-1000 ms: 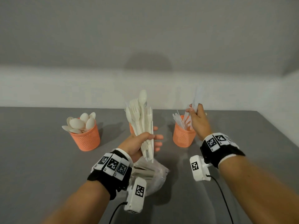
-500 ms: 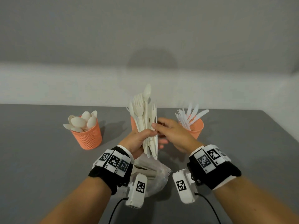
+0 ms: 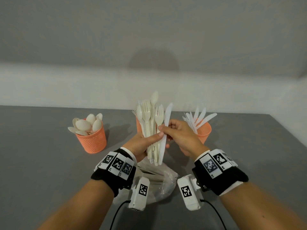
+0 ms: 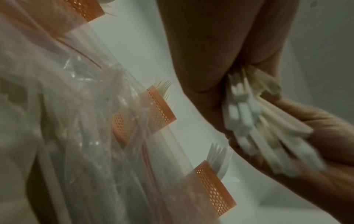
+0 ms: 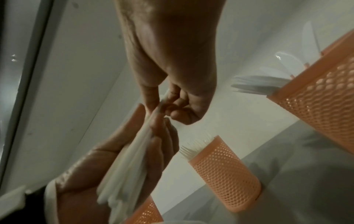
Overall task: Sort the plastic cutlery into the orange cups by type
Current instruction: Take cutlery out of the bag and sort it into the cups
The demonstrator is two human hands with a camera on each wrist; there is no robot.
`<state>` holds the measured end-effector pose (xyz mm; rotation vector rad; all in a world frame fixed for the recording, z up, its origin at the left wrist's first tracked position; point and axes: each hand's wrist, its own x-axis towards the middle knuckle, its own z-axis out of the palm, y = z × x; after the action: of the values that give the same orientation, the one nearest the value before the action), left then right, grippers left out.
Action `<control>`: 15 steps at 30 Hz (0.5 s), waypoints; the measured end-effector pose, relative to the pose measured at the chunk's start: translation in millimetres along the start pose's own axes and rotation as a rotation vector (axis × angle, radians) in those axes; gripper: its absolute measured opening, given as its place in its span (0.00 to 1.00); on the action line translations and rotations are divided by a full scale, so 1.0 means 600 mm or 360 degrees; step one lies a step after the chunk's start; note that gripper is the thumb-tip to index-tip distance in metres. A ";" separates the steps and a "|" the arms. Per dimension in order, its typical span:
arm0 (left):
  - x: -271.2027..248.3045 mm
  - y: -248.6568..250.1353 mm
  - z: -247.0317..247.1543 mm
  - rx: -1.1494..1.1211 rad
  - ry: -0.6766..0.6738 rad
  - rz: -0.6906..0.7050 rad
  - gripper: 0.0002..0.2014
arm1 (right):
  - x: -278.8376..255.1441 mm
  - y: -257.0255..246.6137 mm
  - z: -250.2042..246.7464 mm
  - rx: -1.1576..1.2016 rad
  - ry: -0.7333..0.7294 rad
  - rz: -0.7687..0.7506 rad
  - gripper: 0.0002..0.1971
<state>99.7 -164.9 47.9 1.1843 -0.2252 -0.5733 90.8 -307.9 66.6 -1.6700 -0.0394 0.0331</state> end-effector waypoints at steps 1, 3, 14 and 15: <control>0.000 0.000 0.000 0.0022 -0.0008 0.0007 0.21 | 0.000 -0.001 0.001 0.0016 -0.0021 0.0020 0.02; 0.000 0.001 0.000 0.0041 -0.0023 -0.0008 0.24 | 0.000 0.001 0.004 0.0014 -0.0076 0.0070 0.07; -0.002 0.018 -0.013 0.0011 0.0097 -0.0119 0.08 | -0.006 -0.012 0.011 0.0089 -0.0148 0.0066 0.11; -0.002 0.020 -0.013 0.0020 0.0107 -0.0116 0.08 | -0.005 -0.013 0.015 0.0047 -0.0142 0.0046 0.12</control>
<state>105.6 -154.8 56.4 1.2259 -0.1293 -0.5955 87.1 -298.6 73.4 -1.6385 -0.0823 0.1295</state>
